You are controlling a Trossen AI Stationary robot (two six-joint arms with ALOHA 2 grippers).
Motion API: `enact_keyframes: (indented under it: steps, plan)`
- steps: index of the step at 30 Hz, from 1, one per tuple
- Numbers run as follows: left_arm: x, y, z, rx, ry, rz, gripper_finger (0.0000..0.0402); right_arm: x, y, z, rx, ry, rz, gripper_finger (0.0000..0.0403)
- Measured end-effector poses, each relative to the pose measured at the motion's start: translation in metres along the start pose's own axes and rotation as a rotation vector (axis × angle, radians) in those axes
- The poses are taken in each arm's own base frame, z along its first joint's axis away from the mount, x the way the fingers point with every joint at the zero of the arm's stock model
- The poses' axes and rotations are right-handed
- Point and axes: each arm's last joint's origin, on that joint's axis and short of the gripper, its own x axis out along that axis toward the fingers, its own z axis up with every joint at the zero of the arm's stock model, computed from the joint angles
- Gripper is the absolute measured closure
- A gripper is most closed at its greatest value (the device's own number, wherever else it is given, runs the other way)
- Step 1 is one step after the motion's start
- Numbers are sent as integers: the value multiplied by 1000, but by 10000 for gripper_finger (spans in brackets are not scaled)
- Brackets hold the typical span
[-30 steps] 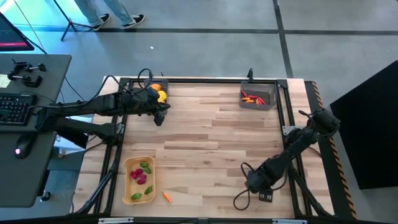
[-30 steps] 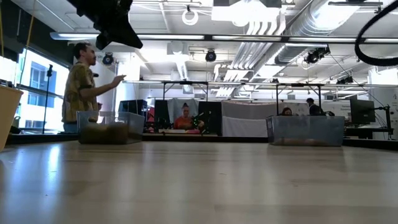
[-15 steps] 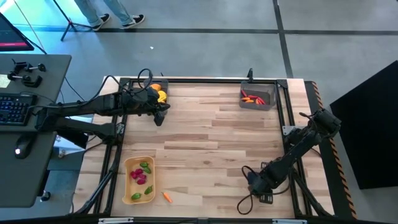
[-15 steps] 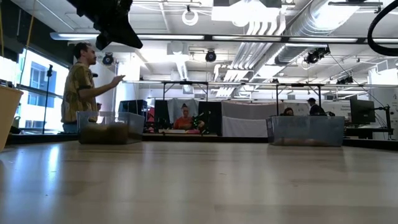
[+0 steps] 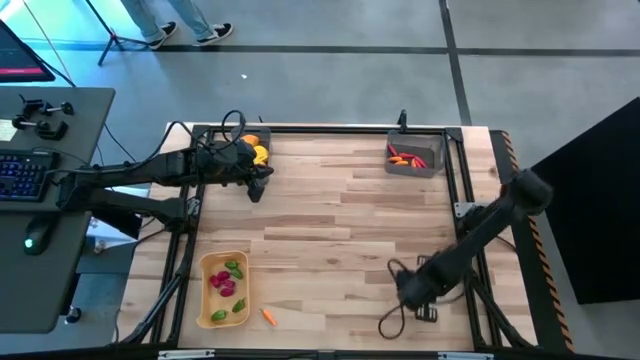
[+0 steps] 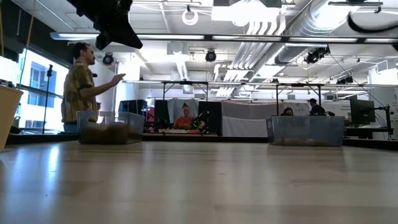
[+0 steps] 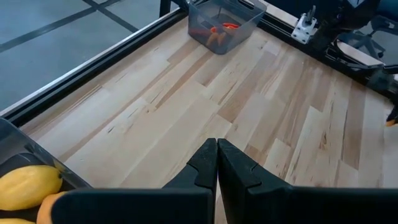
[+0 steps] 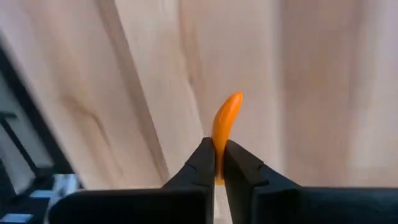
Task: Sort produce into baskets
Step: Put the right yellow chili into the right black bin
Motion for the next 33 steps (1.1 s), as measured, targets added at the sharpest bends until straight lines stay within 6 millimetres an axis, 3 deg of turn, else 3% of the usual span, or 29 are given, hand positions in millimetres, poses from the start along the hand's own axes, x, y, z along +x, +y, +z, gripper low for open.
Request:
enact_keyframes:
  steps: [4, 7, 11, 14, 18, 23, 28, 33]
  plan:
    - [0, 0, 0, 0, -2, 0, 401, -46, -25, -6, 76, -157, -64, 397]
    - [0, 0, 0, -1, -3, 0, 401, -86, -57, -10, 241, -414, -137, 400]
    - [0, 0, 0, -1, -4, 0, 402, -107, -112, -25, 500, -678, -187, 400]
    - [0, 0, 0, -1, -5, 2, 402, -105, -153, -36, 701, -891, -232, 401]
    - [0, -1, 2, -5, -22, -4, 402, -99, -193, -42, 974, -1212, -251, 400]
    - [0, -3, 8, -17, -83, -27, 401, -96, -225, -40, 1089, -1318, -348, 382]
    - [-1, -5, 15, -33, -157, -57, 401, -102, -253, -37, 1165, -1297, -486, 296]
    - [-4, -12, 23, -40, -236, -124, 402, -102, -278, -35, 1174, -1230, -444, 197]
